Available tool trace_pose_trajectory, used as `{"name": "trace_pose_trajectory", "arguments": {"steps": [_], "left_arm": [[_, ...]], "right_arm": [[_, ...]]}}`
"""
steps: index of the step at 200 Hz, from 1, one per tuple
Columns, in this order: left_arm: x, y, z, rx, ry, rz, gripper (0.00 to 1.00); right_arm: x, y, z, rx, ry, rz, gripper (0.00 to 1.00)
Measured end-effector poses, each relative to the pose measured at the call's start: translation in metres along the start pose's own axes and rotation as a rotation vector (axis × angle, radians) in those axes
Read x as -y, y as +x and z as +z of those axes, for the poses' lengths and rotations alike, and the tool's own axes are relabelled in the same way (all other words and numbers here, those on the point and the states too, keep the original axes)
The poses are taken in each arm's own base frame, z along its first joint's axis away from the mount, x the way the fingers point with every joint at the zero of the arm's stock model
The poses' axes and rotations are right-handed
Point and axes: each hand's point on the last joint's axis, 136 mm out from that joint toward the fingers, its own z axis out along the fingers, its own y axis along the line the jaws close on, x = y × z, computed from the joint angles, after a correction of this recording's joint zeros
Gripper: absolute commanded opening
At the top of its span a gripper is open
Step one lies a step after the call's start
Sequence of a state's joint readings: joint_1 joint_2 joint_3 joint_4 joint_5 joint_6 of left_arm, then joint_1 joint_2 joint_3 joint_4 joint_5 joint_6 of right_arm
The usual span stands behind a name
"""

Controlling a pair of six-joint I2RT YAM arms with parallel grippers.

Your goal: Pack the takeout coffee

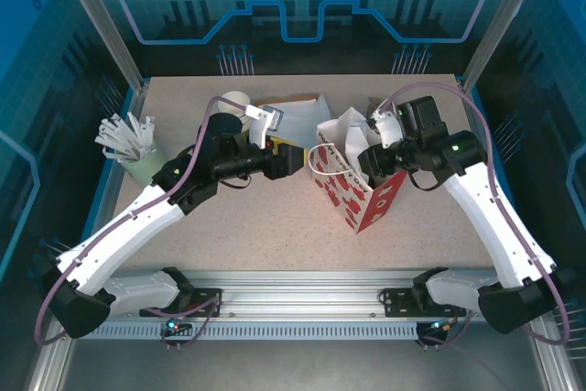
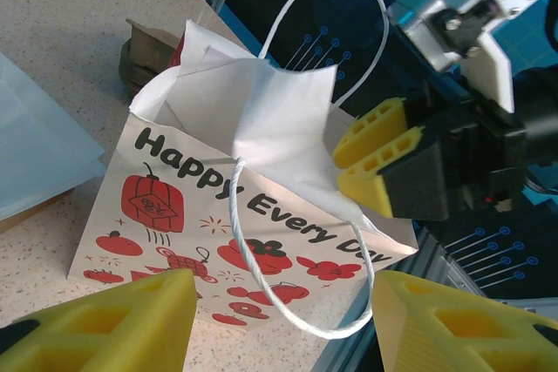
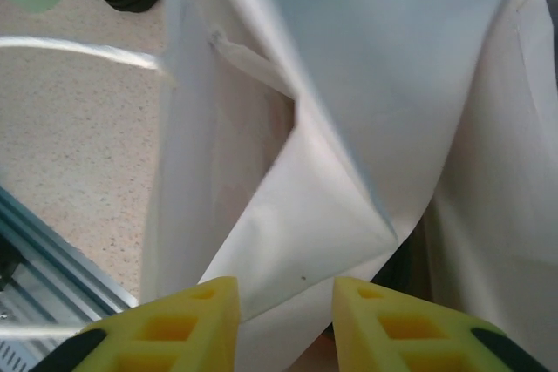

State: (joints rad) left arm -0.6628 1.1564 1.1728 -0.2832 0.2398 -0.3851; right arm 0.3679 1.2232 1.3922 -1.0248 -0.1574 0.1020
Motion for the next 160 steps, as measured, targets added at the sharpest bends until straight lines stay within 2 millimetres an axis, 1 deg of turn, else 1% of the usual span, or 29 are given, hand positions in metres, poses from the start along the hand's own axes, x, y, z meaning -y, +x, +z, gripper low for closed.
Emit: {"name": "trace_pose_trajectory", "arguments": {"steps": [37, 51, 64, 91, 119, 132, 142, 151, 160], "left_arm": [[-0.002, 0.003, 0.000, -0.006, -0.005, 0.001, 0.58], [-0.003, 0.003, 0.000, -0.004, -0.008, 0.001, 0.58], [-0.003, 0.002, -0.001, 0.000, -0.012, 0.002, 0.58], [-0.008, 0.000, -0.002, 0.007, -0.031, 0.014, 0.58], [-0.016, 0.001, -0.004, 0.016, -0.060, 0.011, 0.58], [-0.020, 0.001, -0.005, 0.018, -0.072, 0.007, 0.59], [-0.022, 0.001, -0.006, 0.022, -0.080, 0.005, 0.59], [-0.023, -0.001, -0.007, 0.027, -0.085, 0.005, 0.59], [-0.024, -0.002, -0.009, 0.033, -0.090, 0.005, 0.59]], "right_arm": [[0.016, -0.002, 0.025, -0.069, 0.060, -0.005, 0.25], [0.022, 0.000, 0.031, -0.093, 0.082, -0.015, 0.25], [0.023, 0.000, 0.033, -0.101, 0.096, -0.031, 0.28], [0.019, -0.008, 0.021, -0.073, 0.103, -0.073, 0.36], [0.009, -0.018, -0.007, 0.019, 0.088, -0.111, 0.50], [0.002, -0.025, -0.019, 0.073, 0.070, -0.132, 0.51], [-0.002, -0.031, -0.024, 0.101, 0.056, -0.142, 0.50], [-0.004, -0.037, -0.025, 0.118, 0.048, -0.146, 0.49], [-0.006, -0.044, -0.021, 0.125, 0.034, -0.149, 0.49]]}}
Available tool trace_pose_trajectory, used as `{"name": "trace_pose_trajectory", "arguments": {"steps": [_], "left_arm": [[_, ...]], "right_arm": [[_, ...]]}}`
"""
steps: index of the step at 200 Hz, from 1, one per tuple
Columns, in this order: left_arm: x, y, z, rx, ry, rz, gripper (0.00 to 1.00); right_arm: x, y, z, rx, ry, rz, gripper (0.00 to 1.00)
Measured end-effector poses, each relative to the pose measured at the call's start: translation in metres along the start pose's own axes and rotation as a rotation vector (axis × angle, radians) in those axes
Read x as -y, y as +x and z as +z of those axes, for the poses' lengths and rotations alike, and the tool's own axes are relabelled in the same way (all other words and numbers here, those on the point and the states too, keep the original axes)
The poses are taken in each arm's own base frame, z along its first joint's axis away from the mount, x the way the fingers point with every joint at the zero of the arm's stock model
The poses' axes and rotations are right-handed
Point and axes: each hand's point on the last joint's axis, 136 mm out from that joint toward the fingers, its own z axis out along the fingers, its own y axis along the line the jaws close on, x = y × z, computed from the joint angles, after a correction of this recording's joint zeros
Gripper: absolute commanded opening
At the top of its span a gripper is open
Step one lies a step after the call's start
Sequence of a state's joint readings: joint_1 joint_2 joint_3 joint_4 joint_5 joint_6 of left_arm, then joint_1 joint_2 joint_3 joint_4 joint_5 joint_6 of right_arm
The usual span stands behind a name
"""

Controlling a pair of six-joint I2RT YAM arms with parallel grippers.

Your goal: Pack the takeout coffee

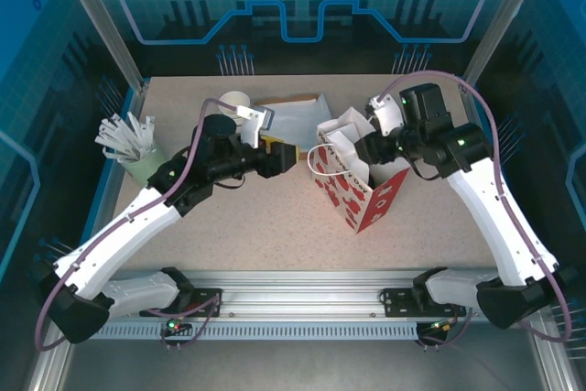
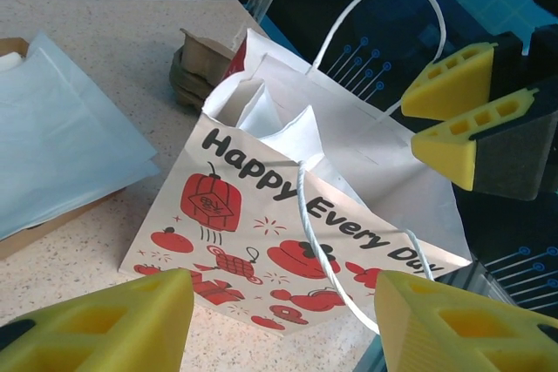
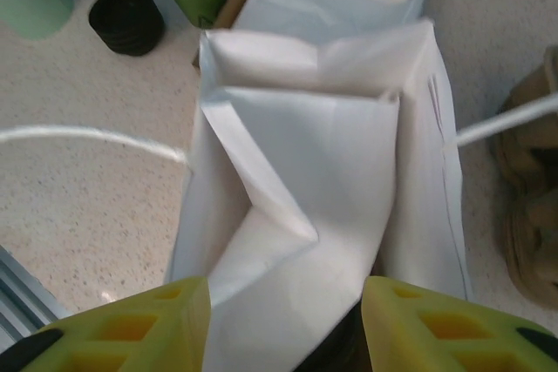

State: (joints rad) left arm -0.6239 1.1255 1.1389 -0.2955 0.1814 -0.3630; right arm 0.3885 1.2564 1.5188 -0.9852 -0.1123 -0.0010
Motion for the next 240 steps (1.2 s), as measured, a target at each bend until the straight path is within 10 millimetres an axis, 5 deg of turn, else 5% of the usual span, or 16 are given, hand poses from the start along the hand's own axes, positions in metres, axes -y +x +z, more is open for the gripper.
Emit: {"name": "trace_pose_trajectory", "arguments": {"steps": [57, 96, 123, 150, 194, 240], "left_arm": [[-0.003, -0.002, -0.007, 0.012, -0.014, -0.003, 0.59], [-0.009, 0.000, -0.008, 0.013, -0.028, -0.008, 0.59], [-0.018, 0.008, -0.008, 0.003, -0.051, -0.017, 0.59], [-0.029, 0.014, -0.010, 0.002, -0.085, -0.026, 0.59], [-0.044, 0.021, -0.019, 0.011, -0.134, -0.039, 0.60], [-0.061, 0.022, -0.028, 0.035, -0.195, -0.049, 0.69]], "right_arm": [[0.003, -0.007, 0.059, -0.088, -0.065, 0.023, 0.37], [0.008, -0.001, 0.075, -0.128, -0.055, 0.020, 0.20], [0.017, 0.006, 0.086, -0.167, -0.017, 0.011, 0.18], [0.018, 0.014, 0.094, -0.212, 0.002, -0.010, 0.23], [0.015, 0.017, 0.086, -0.240, 0.011, -0.040, 0.45], [0.006, -0.024, 0.028, -0.051, 0.031, -0.072, 0.67]]}}
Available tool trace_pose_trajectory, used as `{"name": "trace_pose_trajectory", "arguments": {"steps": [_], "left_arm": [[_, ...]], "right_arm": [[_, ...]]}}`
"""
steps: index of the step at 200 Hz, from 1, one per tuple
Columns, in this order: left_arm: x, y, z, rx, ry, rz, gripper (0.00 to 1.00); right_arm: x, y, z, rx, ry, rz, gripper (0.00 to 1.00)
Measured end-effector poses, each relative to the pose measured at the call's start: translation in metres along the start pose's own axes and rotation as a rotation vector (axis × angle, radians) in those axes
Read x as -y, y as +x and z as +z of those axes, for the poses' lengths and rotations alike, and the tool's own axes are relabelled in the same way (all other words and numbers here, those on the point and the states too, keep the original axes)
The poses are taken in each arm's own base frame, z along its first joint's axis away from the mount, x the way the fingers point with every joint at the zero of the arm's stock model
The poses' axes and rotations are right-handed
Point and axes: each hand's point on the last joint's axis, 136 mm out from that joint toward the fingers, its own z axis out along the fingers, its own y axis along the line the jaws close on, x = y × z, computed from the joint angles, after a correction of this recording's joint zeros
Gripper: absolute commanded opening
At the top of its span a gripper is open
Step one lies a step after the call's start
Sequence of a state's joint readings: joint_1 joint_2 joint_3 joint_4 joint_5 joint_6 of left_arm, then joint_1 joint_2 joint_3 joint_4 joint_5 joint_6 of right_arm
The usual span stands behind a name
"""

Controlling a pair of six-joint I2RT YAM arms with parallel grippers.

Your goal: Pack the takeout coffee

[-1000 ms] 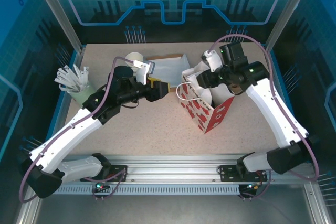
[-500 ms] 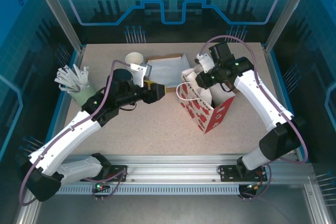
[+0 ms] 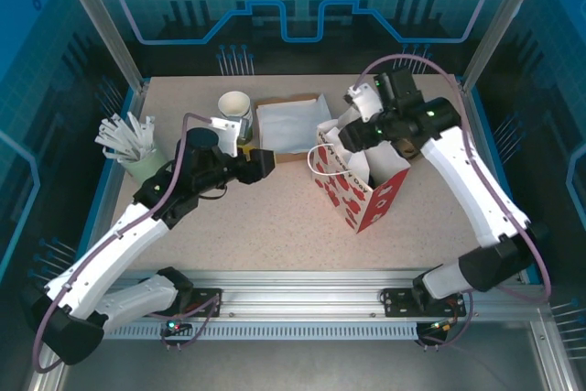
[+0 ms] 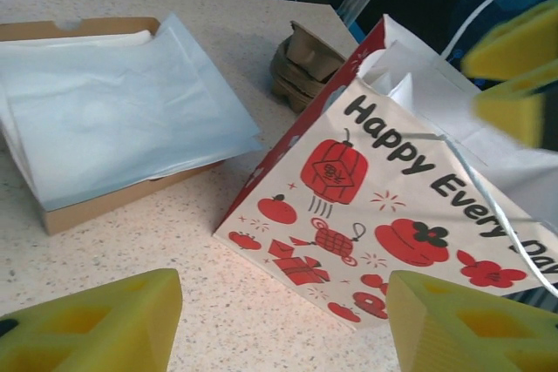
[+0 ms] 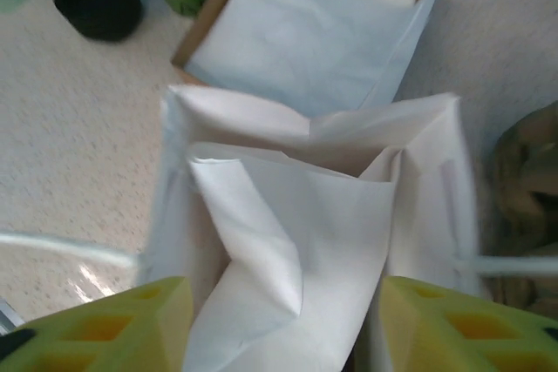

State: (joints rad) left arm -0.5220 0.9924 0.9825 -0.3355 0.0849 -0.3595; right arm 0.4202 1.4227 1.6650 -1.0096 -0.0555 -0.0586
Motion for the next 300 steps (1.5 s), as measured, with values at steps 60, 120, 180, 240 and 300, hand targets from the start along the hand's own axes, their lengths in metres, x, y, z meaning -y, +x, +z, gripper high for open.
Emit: {"name": "trace_pose_trajectory", "arguments": {"steps": [60, 120, 180, 240, 300], "left_arm": [[-0.056, 0.003, -0.016, 0.117, -0.202, 0.005, 0.89], [-0.168, 0.012, -0.060, 0.354, -0.640, 0.040, 0.99], [-0.266, 0.039, -0.060, 0.333, -0.889, -0.070, 0.99], [-0.289, 0.072, -0.010, 0.223, -0.819, -0.023, 0.99], [-0.282, 0.066, 0.021, 0.228, -0.684, 0.078, 0.99]], "right_arm": [[0.041, -0.007, -0.110, 0.298, 0.255, 0.070, 0.93], [0.152, 0.073, -0.121, 0.301, 0.715, 0.339, 1.00], [0.206, 0.198, -0.015, 0.097, 0.843, 0.505, 1.00], [0.183, 0.235, 0.067, 0.118, 0.744, 0.461, 1.00], [0.177, 0.206, 0.092, 0.274, 0.693, 0.389, 1.00]]}}
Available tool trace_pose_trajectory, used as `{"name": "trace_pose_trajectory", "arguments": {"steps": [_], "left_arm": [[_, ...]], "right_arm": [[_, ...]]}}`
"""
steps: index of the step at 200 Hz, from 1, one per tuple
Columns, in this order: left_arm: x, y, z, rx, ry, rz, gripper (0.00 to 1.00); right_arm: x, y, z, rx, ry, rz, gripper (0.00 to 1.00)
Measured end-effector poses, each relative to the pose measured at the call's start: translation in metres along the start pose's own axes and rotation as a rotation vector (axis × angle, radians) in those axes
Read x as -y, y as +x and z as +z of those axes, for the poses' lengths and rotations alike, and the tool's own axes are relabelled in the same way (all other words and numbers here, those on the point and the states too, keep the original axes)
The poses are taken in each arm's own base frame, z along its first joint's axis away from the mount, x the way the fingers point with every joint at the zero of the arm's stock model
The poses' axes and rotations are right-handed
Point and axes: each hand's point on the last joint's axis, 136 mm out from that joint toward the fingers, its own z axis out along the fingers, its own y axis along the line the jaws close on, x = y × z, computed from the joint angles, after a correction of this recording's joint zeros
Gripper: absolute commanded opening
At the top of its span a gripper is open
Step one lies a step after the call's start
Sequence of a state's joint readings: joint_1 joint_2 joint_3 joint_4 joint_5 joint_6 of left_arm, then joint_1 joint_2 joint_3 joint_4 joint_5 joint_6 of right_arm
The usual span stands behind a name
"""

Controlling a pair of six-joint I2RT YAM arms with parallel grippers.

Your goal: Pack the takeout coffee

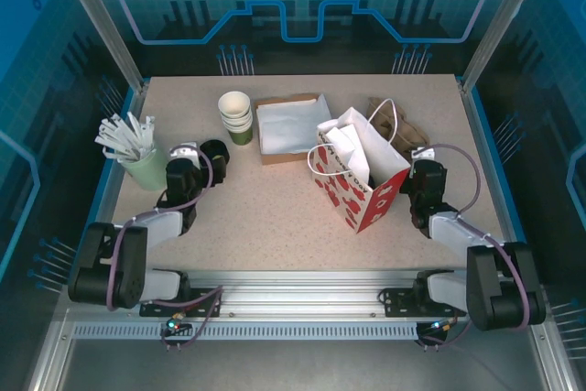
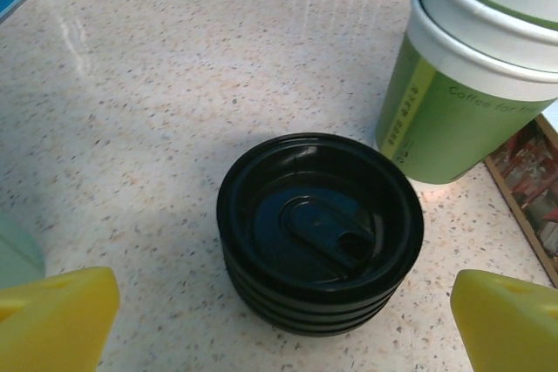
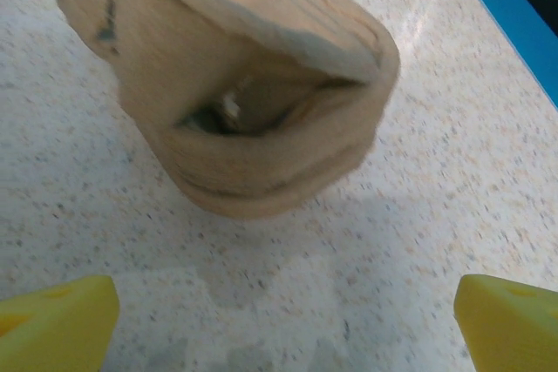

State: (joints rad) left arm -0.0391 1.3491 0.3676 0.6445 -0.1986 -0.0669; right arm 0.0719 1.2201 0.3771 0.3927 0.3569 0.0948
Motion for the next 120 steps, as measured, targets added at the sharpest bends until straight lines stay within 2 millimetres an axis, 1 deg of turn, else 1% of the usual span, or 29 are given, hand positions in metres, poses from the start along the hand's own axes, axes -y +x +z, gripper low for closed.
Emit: {"name": "trace_pose_trajectory", "arguments": {"steps": [28, 43, 56, 67, 81, 98, 120], "left_arm": [[0.006, 0.001, 0.011, 0.029, 0.035, 0.029, 0.99], [0.009, 0.011, 0.020, 0.015, 0.052, 0.046, 0.99], [0.009, 0.022, 0.024, -0.015, 0.059, 0.051, 0.99], [0.010, 0.022, 0.024, -0.015, 0.064, 0.050, 0.99], [0.009, 0.018, 0.025, -0.002, 0.068, 0.047, 0.99], [0.010, 0.016, 0.025, 0.006, 0.074, 0.045, 0.99], [0.010, 0.015, 0.025, 0.009, 0.078, 0.044, 0.99]], "right_arm": [[-0.010, -0.015, 0.006, 0.074, -0.032, -0.018, 1.00], [-0.014, -0.017, 0.010, 0.092, -0.047, -0.032, 1.00], [-0.019, -0.018, 0.013, 0.104, -0.065, -0.037, 1.00], [-0.024, -0.019, 0.018, 0.120, -0.083, -0.043, 1.00], [-0.032, -0.014, 0.027, 0.126, -0.103, -0.060, 1.00], [-0.040, 0.000, 0.033, 0.087, -0.123, -0.081, 1.00], [-0.038, -0.001, 0.036, 0.087, -0.135, -0.067, 1.00]]}}
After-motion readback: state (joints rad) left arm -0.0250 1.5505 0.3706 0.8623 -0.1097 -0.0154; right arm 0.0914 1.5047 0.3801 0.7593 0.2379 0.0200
